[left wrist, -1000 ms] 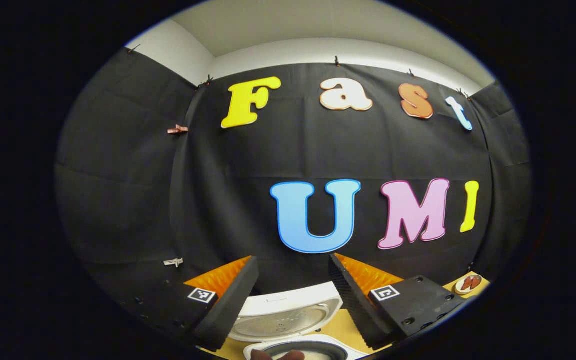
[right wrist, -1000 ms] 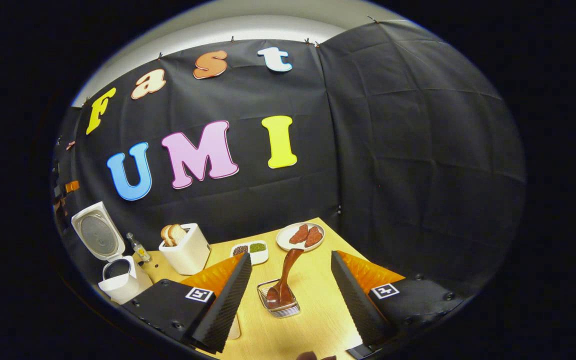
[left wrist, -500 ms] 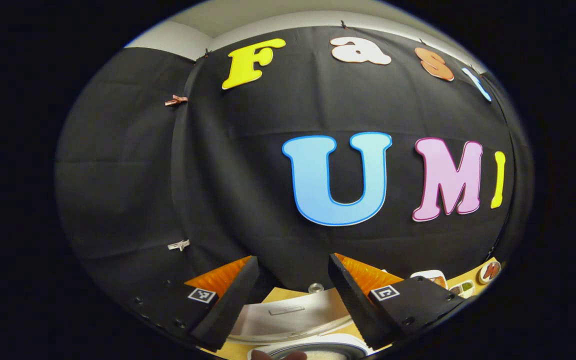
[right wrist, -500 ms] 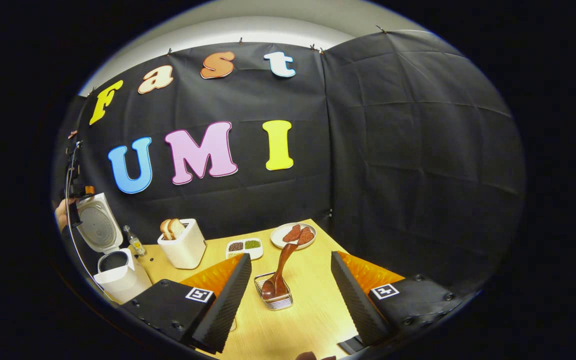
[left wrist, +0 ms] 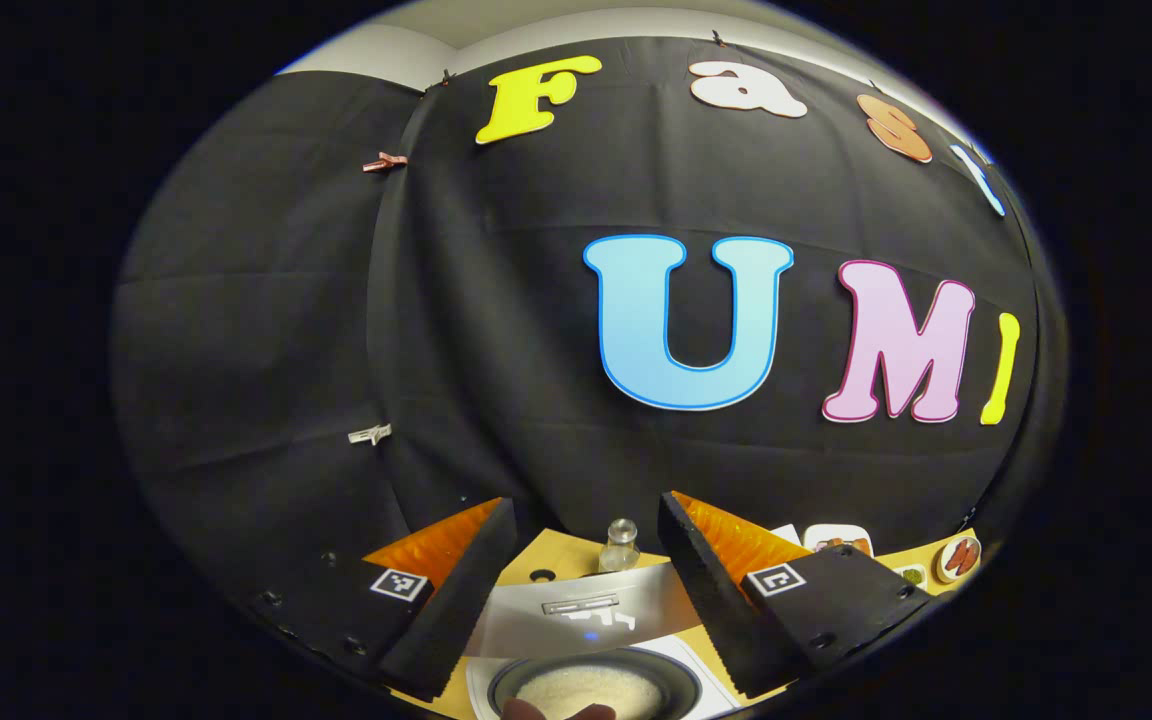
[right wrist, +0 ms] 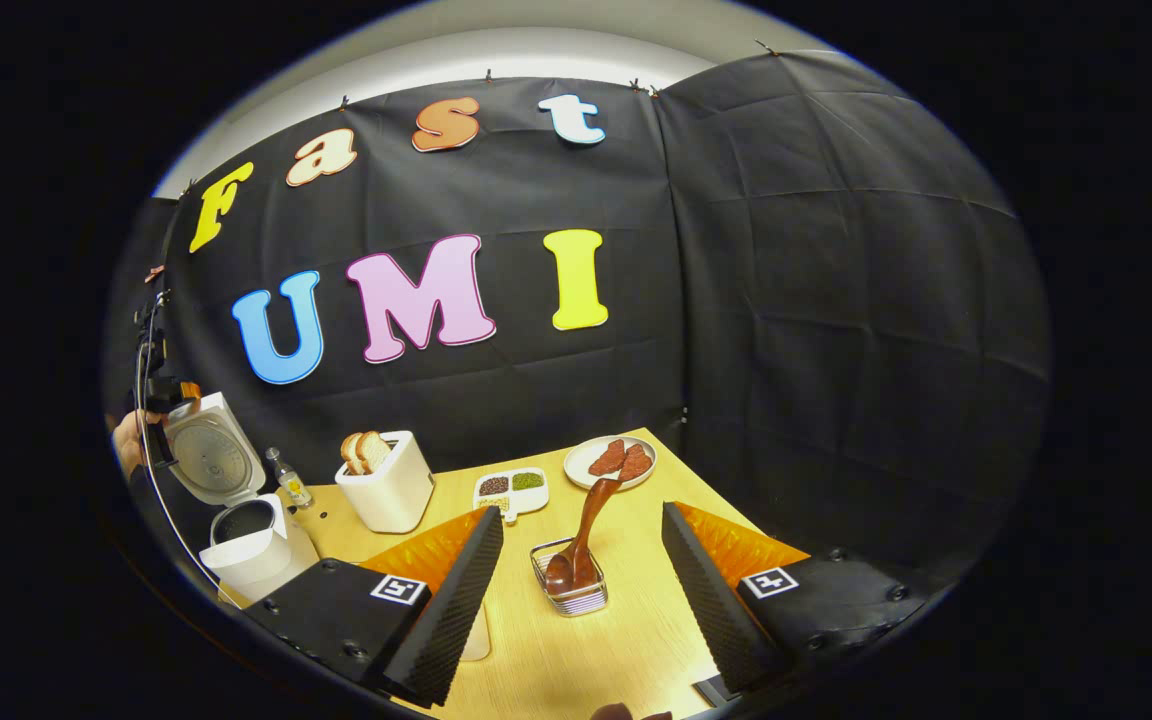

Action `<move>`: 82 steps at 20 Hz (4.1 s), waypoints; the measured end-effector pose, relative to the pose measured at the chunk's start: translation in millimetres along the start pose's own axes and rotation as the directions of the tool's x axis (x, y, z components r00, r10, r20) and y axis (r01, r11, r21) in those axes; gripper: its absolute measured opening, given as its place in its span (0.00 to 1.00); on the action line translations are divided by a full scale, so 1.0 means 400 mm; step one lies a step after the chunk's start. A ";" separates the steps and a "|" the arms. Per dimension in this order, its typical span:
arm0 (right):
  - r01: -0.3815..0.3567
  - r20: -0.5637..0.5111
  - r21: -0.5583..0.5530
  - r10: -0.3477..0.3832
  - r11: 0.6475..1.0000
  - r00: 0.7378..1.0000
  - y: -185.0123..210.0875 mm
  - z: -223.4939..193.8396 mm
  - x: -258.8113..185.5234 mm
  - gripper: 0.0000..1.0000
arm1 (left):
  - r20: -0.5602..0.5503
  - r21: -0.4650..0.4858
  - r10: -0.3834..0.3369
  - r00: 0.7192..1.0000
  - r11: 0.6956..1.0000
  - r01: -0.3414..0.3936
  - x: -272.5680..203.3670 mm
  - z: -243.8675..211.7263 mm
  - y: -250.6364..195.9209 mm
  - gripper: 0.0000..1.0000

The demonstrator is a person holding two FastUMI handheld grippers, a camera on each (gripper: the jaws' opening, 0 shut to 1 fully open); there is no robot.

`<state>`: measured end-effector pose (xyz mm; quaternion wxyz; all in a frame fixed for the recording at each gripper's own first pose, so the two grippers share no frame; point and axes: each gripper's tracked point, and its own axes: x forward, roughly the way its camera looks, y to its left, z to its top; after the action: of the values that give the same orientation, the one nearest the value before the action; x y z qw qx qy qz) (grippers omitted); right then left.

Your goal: Close the left gripper, press the button to open the rice cooker; take a wooden spoon from the chopstick holder with the right hand, scoop a spoonful of rice and pour it into the rice cooker, then put the wooden spoon back into the chopstick holder.

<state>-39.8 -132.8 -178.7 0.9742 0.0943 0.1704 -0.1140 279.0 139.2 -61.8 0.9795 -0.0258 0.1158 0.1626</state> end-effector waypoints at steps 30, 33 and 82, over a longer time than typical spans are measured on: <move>-0.087 -0.073 -0.017 0.085 0.996 0.994 0.043 -0.078 0.015 0.99 | -0.237 0.049 0.023 0.971 0.999 -0.012 -0.290 -0.604 -0.098 1.00; -0.099 -0.071 -0.023 0.097 0.995 0.993 0.058 -0.077 0.012 0.98 | -0.217 0.054 0.013 0.976 0.999 -0.001 -0.291 -0.606 -0.100 1.00; -0.252 0.160 -0.267 0.300 0.930 0.940 0.358 0.179 -0.077 0.99 | 0.224 0.085 -0.437 0.871 0.899 0.430 -0.768 -0.183 -0.141 0.98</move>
<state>-9.3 -6.1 -81.0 0.9967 -0.0144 0.0703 0.0376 -1.4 -16.5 -60.1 0.9980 -0.0154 -0.0082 -0.0612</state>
